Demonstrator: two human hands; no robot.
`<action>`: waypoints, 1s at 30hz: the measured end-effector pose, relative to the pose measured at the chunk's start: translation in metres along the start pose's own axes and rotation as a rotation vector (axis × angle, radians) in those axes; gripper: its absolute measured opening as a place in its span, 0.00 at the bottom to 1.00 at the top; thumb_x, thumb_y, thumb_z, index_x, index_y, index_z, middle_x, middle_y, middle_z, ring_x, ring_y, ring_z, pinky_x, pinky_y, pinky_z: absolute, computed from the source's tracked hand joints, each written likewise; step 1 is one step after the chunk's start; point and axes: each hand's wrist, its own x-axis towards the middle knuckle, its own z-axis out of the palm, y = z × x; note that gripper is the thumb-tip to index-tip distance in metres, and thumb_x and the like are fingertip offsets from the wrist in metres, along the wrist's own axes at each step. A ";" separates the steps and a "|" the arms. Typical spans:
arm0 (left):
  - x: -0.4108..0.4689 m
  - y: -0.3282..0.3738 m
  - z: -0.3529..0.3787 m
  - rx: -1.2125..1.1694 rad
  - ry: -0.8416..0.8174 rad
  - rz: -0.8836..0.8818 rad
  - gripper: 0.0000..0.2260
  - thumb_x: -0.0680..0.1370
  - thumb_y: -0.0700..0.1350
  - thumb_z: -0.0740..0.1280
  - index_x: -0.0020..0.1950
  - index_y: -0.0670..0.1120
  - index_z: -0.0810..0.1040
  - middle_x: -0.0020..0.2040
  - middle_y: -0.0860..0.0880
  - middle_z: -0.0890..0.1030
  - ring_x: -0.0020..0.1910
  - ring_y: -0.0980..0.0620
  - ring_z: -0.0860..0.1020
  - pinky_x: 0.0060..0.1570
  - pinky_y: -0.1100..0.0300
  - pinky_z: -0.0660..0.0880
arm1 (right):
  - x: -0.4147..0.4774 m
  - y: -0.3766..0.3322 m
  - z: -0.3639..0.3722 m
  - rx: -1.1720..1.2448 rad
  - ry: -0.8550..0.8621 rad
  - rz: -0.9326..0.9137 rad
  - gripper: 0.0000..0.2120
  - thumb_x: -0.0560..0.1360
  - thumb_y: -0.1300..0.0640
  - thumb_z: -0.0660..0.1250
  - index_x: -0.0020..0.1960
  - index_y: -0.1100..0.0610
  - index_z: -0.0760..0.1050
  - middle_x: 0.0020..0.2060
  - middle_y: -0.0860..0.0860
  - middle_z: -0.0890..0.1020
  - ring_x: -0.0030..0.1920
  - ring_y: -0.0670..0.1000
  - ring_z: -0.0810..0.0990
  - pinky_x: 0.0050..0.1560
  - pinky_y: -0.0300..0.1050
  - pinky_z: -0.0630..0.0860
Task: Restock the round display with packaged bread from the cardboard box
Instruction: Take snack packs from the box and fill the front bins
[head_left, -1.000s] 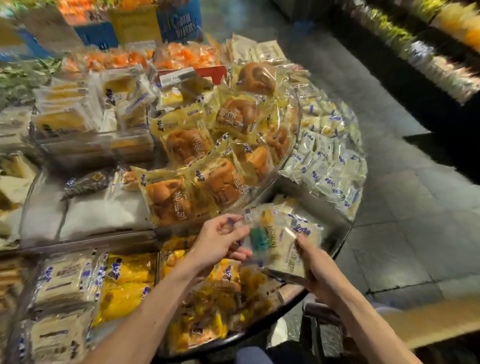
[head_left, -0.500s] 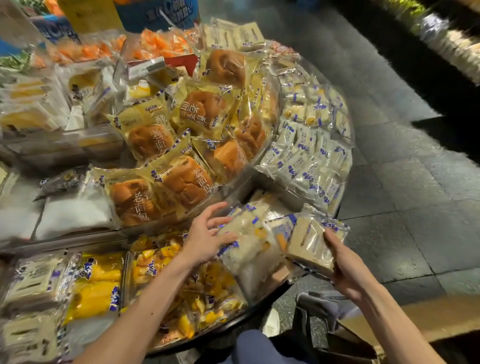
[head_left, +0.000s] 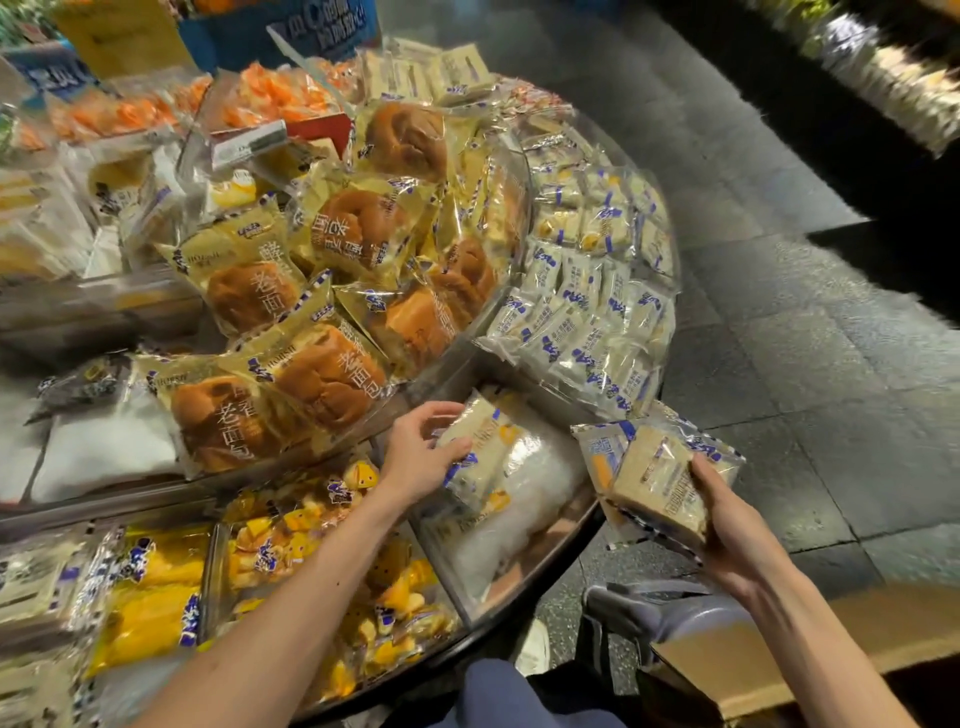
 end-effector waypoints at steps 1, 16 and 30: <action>0.006 0.004 0.012 0.022 -0.037 0.012 0.15 0.72 0.36 0.76 0.55 0.49 0.81 0.50 0.55 0.82 0.50 0.61 0.79 0.45 0.74 0.72 | 0.000 0.000 -0.001 -0.004 0.002 0.001 0.17 0.83 0.47 0.57 0.58 0.57 0.78 0.42 0.56 0.87 0.37 0.53 0.86 0.33 0.46 0.83; 0.056 -0.022 0.075 0.934 -0.239 0.347 0.17 0.79 0.56 0.66 0.68 0.56 0.77 0.68 0.51 0.74 0.65 0.48 0.67 0.57 0.53 0.64 | 0.005 -0.002 -0.003 -0.029 0.029 0.025 0.18 0.82 0.47 0.59 0.58 0.59 0.79 0.49 0.58 0.86 0.45 0.54 0.86 0.43 0.50 0.81; 0.020 0.045 0.060 -0.006 -0.658 -0.217 0.23 0.77 0.60 0.68 0.63 0.44 0.77 0.47 0.48 0.85 0.31 0.52 0.81 0.26 0.63 0.69 | 0.011 0.002 0.027 0.058 -0.103 0.100 0.18 0.81 0.46 0.59 0.60 0.57 0.78 0.51 0.58 0.86 0.45 0.55 0.87 0.35 0.48 0.83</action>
